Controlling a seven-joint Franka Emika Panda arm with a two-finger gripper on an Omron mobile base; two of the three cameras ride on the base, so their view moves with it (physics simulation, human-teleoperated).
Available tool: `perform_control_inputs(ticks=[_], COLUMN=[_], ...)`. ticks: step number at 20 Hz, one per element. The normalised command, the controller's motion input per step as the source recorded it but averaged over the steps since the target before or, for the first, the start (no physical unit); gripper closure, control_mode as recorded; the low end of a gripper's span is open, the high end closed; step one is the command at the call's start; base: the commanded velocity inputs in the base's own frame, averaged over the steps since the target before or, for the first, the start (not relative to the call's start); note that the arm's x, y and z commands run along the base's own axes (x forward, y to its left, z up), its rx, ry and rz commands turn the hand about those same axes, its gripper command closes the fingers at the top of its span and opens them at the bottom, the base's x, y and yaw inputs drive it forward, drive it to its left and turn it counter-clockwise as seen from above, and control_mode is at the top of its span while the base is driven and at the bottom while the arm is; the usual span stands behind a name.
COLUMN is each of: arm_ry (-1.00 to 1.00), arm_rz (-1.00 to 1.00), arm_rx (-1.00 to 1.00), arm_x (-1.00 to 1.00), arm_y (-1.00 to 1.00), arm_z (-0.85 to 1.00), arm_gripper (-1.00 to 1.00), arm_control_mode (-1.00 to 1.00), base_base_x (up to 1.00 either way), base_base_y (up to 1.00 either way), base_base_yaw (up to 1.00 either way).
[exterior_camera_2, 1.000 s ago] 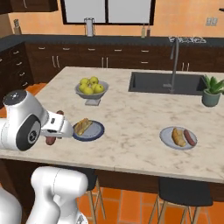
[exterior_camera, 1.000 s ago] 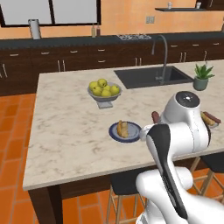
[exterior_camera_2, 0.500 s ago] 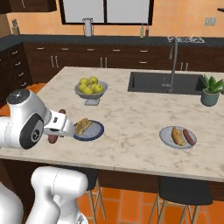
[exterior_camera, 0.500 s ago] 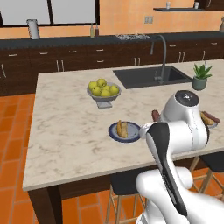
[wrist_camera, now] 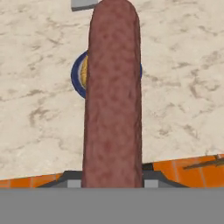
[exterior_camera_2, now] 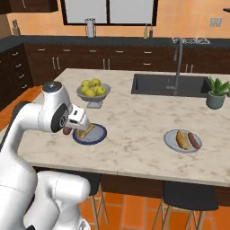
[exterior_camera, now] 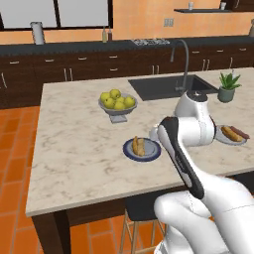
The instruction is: Place one bun and one sausage from the bowl on each plate.
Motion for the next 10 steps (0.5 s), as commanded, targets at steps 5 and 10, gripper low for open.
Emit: perform_control_inputs(ticks=[5,10], arm_ry=[0.15,0.09], arm_rz=[-0.07,-0.29], arm_rx=[0.11,0.0], arm_x=[0.81,0.53], arm_y=[0.0,-0.01], arm_z=[-0.51,-0.63], arm_gripper=[1.0,1.0], arm_control_mode=[-1.0,-1.0], base_base_x=[0.0,0.0], base_base_y=[0.0,0.0], base_base_yaw=[0.0,0.0])
